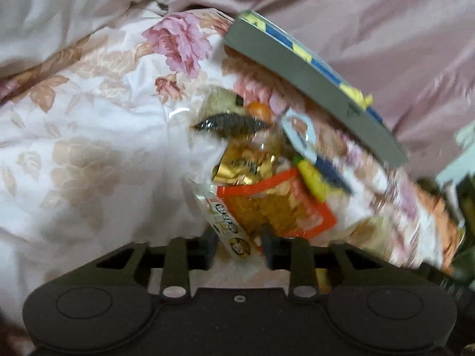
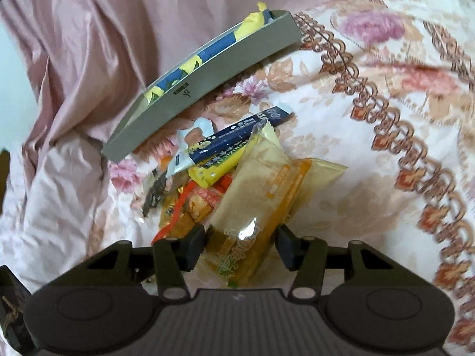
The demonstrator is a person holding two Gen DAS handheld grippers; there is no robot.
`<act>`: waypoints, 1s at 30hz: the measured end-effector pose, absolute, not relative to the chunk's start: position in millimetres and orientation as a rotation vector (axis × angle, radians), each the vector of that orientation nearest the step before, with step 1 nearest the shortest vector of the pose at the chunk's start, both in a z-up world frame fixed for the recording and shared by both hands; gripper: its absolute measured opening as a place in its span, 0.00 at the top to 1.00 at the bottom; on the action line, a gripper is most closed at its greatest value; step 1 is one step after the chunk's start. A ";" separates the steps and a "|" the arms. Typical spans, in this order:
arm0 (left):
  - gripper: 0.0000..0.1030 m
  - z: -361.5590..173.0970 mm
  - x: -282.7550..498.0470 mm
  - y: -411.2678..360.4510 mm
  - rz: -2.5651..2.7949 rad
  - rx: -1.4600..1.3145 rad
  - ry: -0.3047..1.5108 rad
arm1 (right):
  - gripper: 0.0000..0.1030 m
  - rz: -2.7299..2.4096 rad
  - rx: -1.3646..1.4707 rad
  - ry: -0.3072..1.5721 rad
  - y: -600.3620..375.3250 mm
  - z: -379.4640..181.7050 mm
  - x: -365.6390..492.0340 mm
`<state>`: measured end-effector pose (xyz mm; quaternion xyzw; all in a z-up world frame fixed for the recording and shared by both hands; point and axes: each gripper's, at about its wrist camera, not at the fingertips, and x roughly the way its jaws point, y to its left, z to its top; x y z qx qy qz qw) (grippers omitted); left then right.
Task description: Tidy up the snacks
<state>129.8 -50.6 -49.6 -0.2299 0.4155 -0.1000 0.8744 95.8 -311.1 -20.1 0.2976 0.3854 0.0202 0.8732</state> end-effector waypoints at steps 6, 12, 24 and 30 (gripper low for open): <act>0.14 -39.8 122.6 -48.1 -0.301 -0.221 0.801 | 0.57 0.031 0.518 0.814 -314.2 -10.1 93.0; 0.09 -34.5 125.2 -70.0 -0.471 0.120 0.703 | 0.46 0.043 0.453 0.837 -302.7 -15.9 98.5; 0.22 -58.7 159.6 -108.9 -0.647 0.408 0.747 | 0.20 0.025 0.532 0.845 -296.5 -37.4 111.1; 0.35 -62.3 155.5 -121.9 -0.613 0.436 0.776 | 0.23 0.022 0.435 0.866 -279.0 -40.4 116.0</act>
